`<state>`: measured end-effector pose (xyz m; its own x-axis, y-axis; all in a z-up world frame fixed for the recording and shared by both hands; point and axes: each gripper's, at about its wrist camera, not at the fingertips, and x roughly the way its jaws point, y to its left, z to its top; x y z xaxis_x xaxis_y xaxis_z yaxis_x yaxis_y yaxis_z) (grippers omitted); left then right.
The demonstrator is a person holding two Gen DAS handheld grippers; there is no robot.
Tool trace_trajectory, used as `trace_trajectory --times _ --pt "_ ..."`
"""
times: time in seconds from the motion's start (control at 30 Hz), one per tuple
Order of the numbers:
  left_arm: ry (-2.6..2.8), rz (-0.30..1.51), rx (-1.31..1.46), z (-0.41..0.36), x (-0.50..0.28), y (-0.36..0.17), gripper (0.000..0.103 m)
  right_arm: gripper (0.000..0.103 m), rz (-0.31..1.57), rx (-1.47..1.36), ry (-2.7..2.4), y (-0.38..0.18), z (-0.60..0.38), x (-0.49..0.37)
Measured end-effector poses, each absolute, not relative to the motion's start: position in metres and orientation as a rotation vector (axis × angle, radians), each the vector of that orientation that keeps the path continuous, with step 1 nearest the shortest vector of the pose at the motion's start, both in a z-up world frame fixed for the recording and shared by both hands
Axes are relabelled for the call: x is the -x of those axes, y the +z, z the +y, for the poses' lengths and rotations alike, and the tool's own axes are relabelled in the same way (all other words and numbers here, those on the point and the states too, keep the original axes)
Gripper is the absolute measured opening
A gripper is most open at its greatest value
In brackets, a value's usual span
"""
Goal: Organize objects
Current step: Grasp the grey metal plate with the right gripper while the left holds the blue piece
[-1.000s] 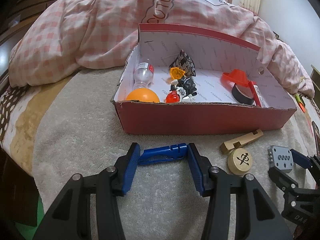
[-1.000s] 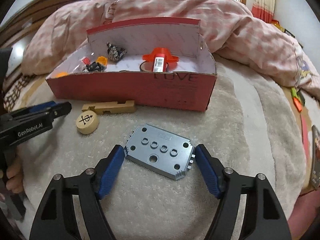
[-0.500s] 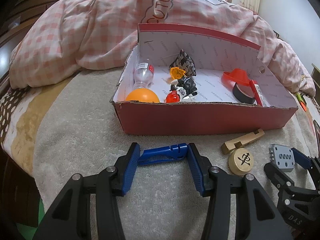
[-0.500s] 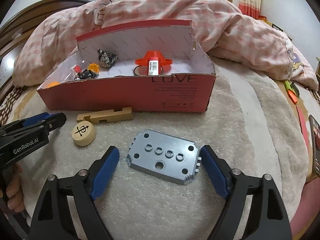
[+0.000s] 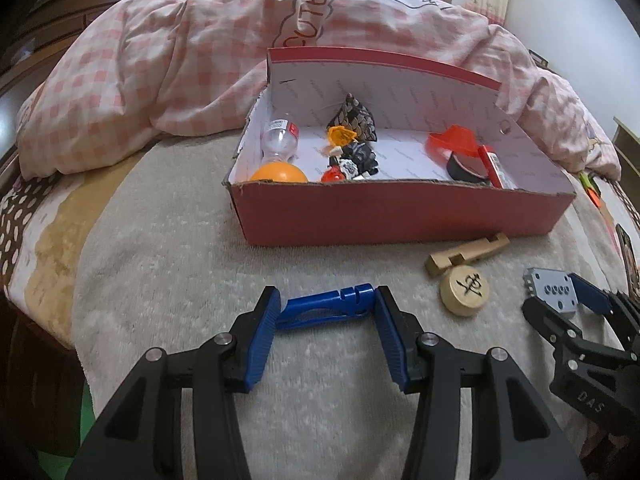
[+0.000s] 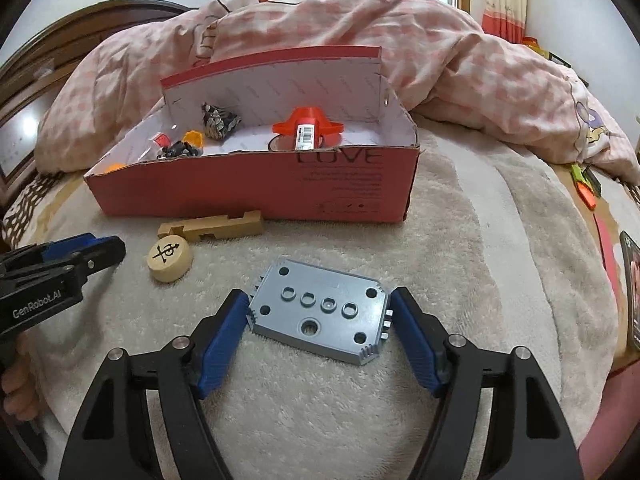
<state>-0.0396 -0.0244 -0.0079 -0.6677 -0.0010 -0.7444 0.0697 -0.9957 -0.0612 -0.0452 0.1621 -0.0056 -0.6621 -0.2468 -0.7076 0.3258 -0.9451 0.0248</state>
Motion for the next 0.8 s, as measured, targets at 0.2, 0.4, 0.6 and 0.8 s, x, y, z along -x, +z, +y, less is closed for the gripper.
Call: trace_trajectory --times 0.2,0.4,0.6,0.8 --pt "-2.84 0.117 -1.269 -0.021 0.034 -0.008 0.048 0.075 0.156 -1.088 -2.609 -0.006 0.161 0.045" --pt "-2.859 0.106 -1.273 -0.017 0.033 -0.006 0.048 0.074 0.11 -1.074 -2.599 -0.005 0.166 0.045" --pt "-2.892 0.075 -1.268 -0.012 0.028 0.0 0.048 0.074 0.035 -1.055 -2.583 0.0 0.174 0.039" --pt "-2.933 0.059 -1.244 -0.007 0.025 0.012 0.048 0.074 0.008 -1.021 -2.555 0.007 0.18 0.029"
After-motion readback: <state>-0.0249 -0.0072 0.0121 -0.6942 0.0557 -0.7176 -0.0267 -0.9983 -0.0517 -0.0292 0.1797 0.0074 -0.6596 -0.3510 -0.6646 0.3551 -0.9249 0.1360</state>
